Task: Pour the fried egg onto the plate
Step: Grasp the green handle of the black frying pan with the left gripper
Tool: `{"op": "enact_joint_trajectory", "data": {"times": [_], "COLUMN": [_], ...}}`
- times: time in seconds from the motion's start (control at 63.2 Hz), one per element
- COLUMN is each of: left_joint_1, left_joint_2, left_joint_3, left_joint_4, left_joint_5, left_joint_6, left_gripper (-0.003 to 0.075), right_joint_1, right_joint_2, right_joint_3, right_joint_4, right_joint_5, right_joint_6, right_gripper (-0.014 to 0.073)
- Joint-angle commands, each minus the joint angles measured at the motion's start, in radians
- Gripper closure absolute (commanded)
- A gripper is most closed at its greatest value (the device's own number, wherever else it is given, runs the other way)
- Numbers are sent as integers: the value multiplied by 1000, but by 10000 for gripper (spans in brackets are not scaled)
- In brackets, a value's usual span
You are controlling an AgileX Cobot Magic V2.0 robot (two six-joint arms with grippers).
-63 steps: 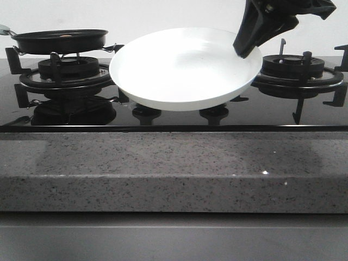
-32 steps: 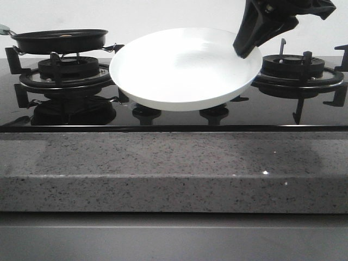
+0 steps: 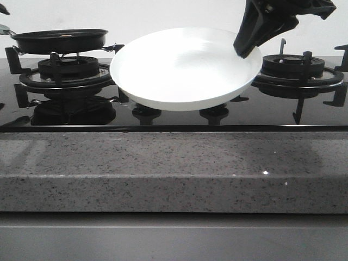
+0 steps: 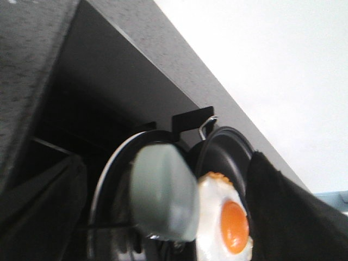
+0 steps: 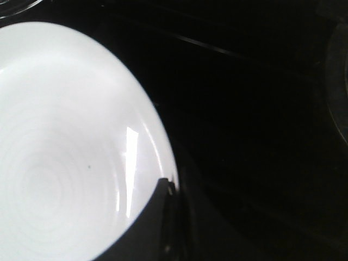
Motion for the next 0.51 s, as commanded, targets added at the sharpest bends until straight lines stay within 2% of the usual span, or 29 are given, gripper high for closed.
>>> {"op": "enact_joint_trajectory", "data": {"times": [0.0,0.095,0.269,0.491], "left_joint_1": [-13,-13,-5,-5], "left_joint_2": [-43,-41,-41,-41], "left_joint_3": [-50,-54,-57,-57], "left_joint_4": [-87,-87,-92,-100], "left_joint_5": [37,37,37,59], "left_joint_6": [9,9,9,9], "left_gripper": [140,195,384,567], "right_joint_1": [0,0,0,0], "right_joint_2": [-36,-36,-36,-36], "right_joint_3": [-27,-27,-27,-27], "right_joint_4": [27,27,27,27], "right_joint_5": [-55,-55,-55,-55], "right_joint_6": [-8,-8,-8,-8], "right_gripper": [711,711,711,711]}}
